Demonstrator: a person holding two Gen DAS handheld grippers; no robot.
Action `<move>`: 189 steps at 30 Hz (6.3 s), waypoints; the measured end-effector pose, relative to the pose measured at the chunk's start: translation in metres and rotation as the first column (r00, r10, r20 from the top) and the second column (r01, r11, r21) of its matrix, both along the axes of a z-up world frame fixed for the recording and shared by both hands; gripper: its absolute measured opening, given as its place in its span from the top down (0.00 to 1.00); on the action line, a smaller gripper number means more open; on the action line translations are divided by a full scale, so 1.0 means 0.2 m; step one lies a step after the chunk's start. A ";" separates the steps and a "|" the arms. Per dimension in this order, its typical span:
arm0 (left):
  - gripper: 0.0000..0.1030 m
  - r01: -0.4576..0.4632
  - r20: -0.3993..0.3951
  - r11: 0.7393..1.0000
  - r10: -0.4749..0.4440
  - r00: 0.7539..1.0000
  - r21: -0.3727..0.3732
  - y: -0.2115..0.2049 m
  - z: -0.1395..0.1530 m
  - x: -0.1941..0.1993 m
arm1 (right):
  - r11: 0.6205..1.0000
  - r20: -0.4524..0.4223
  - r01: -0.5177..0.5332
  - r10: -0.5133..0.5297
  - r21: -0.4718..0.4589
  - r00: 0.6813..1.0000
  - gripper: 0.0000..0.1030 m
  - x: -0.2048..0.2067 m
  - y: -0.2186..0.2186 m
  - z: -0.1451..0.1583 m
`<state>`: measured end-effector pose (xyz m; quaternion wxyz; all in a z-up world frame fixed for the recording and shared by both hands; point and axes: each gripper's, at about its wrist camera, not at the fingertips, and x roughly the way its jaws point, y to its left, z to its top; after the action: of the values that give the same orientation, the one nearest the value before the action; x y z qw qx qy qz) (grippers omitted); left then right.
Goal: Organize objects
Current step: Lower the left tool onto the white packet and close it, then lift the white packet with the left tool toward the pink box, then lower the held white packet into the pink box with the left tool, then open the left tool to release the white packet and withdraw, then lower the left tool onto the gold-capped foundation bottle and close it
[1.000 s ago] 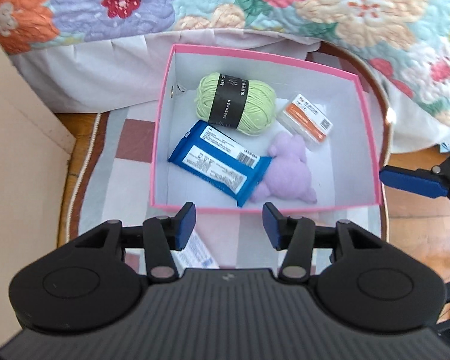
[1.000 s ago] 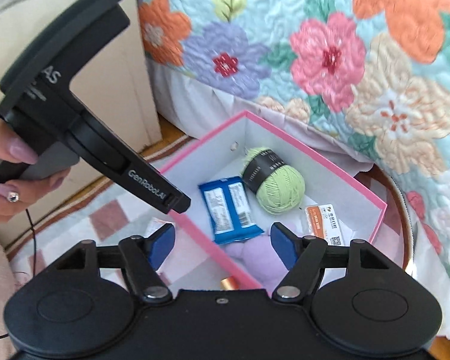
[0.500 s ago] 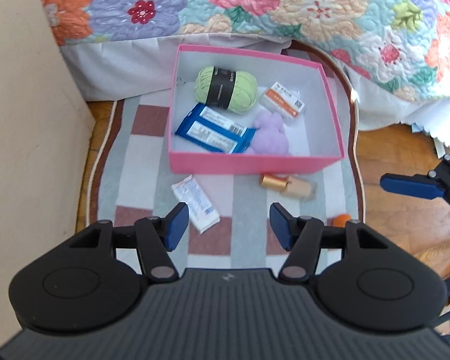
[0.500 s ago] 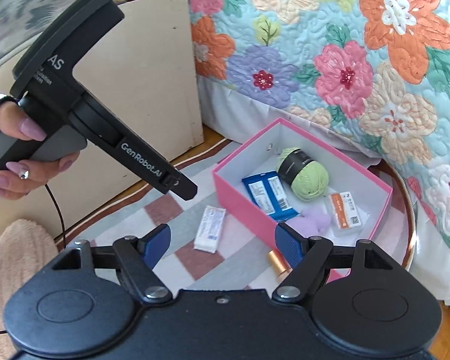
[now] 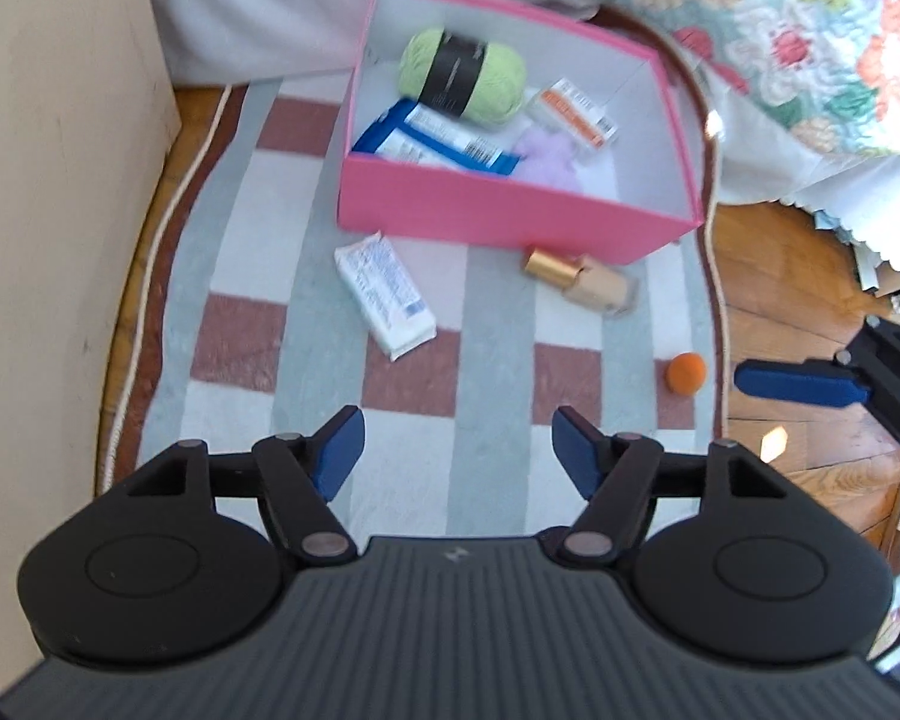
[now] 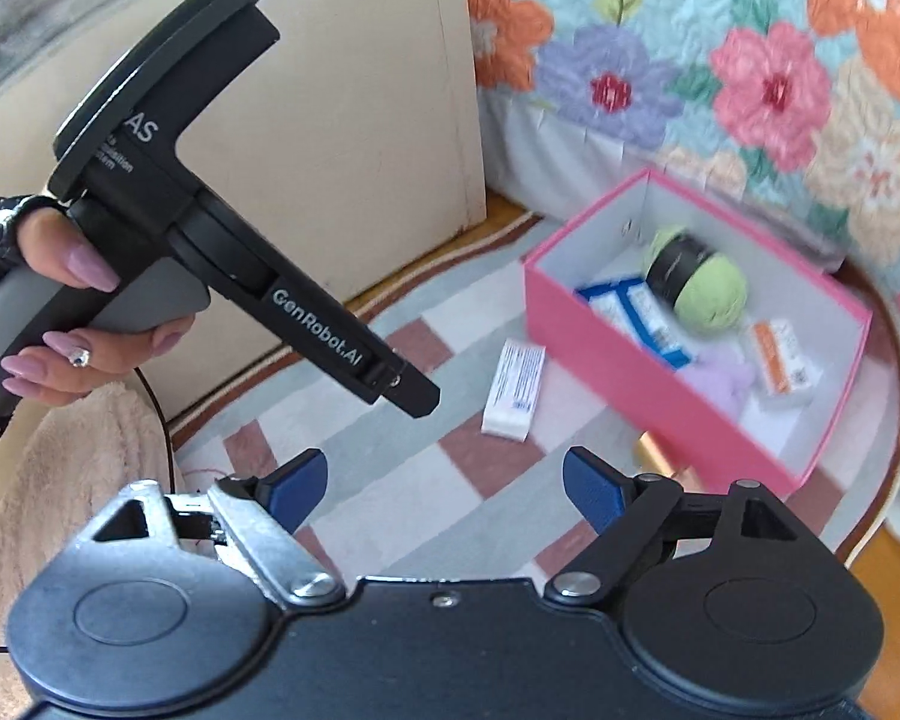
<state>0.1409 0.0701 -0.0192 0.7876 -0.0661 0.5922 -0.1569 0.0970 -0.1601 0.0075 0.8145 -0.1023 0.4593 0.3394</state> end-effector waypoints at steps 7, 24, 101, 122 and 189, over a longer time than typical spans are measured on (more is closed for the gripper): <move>0.33 -0.111 0.101 0.994 0.109 0.989 0.013 0.07 -0.29 0.09 | 0.999 0.093 0.034 -0.032 -0.021 0.995 0.14 0.06 0.06 -0.26; 0.58 -0.213 0.091 0.969 0.225 0.970 -0.127 0.17 -0.74 0.33 | 0.993 0.132 0.094 -0.083 -0.073 0.988 0.19 0.39 0.31 -0.81; 0.70 0.010 0.236 0.960 0.059 0.970 -0.281 -0.47 0.28 0.16 | 0.916 0.244 0.401 -0.390 0.005 0.888 0.56 0.07 -0.10 0.08; 0.70 -0.244 -0.228 0.862 0.155 0.961 -0.444 -0.67 -0.47 0.94 | 0.849 -0.021 0.395 -0.429 -0.352 0.903 0.56 0.93 -0.24 -0.42; 0.39 0.154 0.160 0.986 -0.143 0.977 -0.057 -0.31 0.04 -0.02 | 0.945 0.038 0.314 -0.318 0.097 0.947 0.11 -0.17 -0.28 -0.22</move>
<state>0.1361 0.0074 -0.0108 0.8147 -0.0364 0.5265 -0.2402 0.0625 -0.2162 -0.0371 0.8740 0.0005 0.4322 0.2220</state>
